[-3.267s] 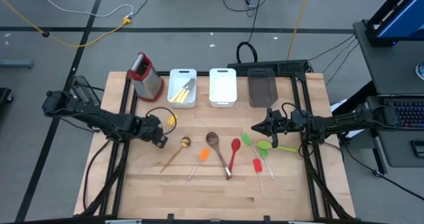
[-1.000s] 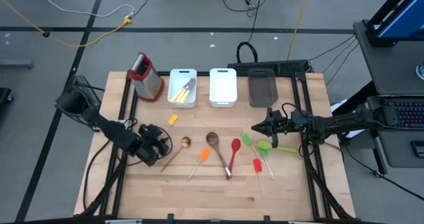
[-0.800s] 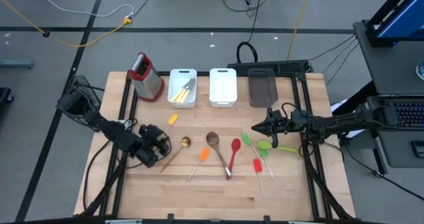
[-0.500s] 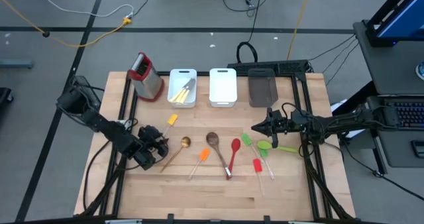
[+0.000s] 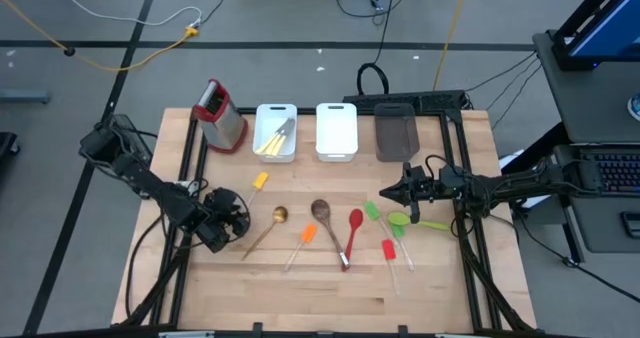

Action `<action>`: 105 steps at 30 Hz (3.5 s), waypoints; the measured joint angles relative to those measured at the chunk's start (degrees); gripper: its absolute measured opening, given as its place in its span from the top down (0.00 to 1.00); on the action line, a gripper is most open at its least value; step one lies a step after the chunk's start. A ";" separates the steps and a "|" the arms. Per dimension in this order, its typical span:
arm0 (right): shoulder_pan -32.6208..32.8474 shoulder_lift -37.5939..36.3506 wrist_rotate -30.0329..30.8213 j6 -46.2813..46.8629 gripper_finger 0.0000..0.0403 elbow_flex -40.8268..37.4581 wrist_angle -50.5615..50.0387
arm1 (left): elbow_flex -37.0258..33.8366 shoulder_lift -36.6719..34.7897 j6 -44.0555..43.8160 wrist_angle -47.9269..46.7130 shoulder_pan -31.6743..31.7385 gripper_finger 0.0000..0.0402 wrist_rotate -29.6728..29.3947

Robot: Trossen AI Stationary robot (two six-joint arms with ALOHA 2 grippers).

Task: Pick & Place Kitchen Items
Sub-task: Put the yellow spatula into the black bin

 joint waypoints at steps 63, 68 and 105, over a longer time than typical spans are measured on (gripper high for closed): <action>-0.02 0.02 1.88 0.04 1.00 0.00 0.09 | 7.75 4.27 32.89 -4.06 28.98 0.47 27.71; -0.02 0.01 1.81 0.17 1.00 0.00 1.18 | 8.13 4.18 33.65 -5.52 28.87 0.49 29.13; -0.02 0.02 1.49 1.05 1.00 0.00 1.73 | 7.56 1.49 29.42 -6.20 28.81 1.00 27.28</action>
